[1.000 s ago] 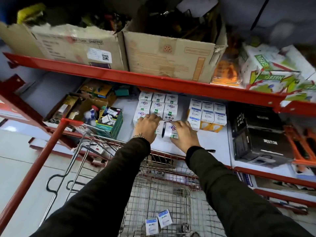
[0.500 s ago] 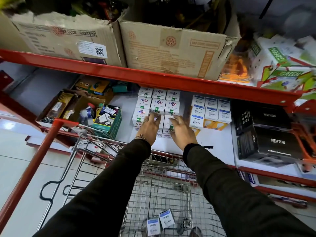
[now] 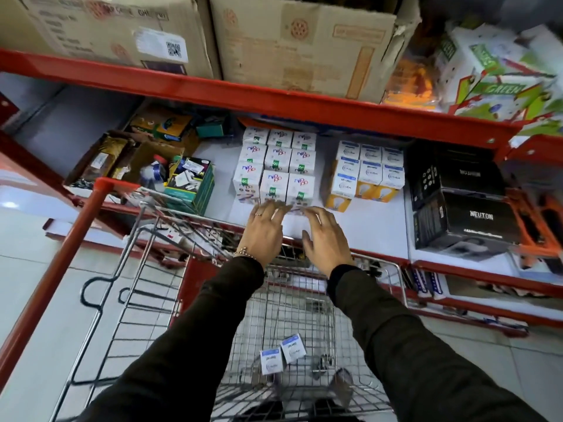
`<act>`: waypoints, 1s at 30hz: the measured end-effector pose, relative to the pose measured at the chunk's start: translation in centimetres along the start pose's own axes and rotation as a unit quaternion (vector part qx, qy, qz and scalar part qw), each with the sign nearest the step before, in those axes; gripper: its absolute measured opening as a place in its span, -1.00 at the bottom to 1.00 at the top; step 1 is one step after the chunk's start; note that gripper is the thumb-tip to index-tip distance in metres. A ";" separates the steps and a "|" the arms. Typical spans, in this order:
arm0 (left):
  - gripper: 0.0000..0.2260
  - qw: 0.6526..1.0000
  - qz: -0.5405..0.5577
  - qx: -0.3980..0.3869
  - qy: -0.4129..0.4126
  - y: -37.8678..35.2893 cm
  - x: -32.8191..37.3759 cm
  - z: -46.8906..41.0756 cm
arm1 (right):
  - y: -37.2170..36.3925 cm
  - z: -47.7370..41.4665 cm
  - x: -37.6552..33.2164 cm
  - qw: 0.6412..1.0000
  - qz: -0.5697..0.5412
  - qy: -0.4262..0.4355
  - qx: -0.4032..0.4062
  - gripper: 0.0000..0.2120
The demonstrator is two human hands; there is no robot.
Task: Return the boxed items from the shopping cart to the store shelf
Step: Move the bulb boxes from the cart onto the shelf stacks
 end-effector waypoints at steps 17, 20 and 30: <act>-0.10 0.859 -0.006 -0.497 0.118 -24.5 -1.9 24.9 | -21.4 18.0 1.1 0.923 0.040 0.041 -0.380 -0.32; -0.07 0.836 -0.003 -0.536 0.119 -27.6 -1.3 27.0 | -24.5 19.8 1.5 0.911 0.048 0.049 -0.407 -0.32; -0.35 0.878 0.031 -0.450 0.162 -26.1 -0.5 23.9 | -23.8 19.9 3.6 0.933 0.038 -0.003 -0.359 -0.51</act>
Point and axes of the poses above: each hand's wrist, its own z-axis away from the middle knuckle, its own y-axis out of the back of the hand, x = y × z, the point moved 9 cm from there along -z, towards the middle knuckle, and after that the axes turned 1 degree about y, right-handed, at the moved point
